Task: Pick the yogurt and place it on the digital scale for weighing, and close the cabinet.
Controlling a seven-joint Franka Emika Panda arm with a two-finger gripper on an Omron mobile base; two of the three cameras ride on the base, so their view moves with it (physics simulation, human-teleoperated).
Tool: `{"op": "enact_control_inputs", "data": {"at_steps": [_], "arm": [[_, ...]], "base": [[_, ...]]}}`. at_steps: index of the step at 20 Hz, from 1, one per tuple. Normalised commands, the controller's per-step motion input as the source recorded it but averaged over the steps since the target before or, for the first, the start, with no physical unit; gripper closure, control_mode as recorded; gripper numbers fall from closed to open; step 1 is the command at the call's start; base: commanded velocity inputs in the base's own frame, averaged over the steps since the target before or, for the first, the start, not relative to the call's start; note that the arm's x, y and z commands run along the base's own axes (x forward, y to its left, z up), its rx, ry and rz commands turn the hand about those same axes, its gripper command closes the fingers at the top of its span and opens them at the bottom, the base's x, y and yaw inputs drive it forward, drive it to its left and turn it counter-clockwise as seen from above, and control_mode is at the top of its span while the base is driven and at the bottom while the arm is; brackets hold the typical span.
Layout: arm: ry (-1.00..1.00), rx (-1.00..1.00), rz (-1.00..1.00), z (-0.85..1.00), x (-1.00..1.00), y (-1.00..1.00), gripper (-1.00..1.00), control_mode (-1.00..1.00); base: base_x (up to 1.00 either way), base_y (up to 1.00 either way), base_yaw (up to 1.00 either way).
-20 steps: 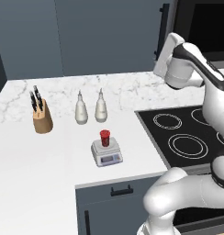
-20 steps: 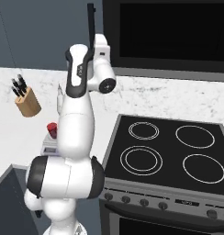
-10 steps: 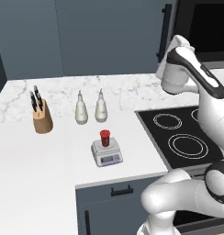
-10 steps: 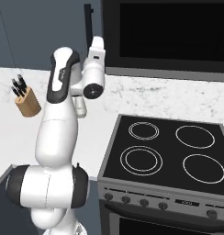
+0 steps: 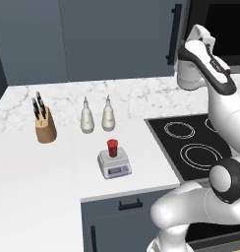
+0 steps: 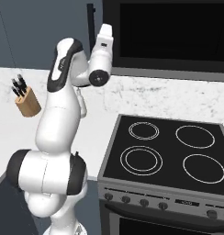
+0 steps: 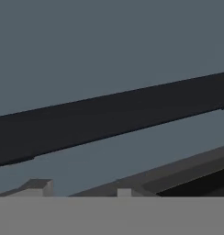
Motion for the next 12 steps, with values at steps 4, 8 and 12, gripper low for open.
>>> {"op": "enact_control_inputs", "data": {"at_steps": [4, 8, 12], "arm": [[0.00, 0.00, 0.00, -0.19, 1.00, -0.45, -1.00, -1.00], [0.00, 0.00, 0.00, -0.26, 1.00, -0.34, -1.00, -1.00], [-0.09, 0.00, 0.00, -0.32, 0.90, -0.19, -1.00, -1.00]], "base": [[0.00, 0.00, 0.00], [0.00, 0.00, 0.00], [0.00, 0.00, 0.00]]}}
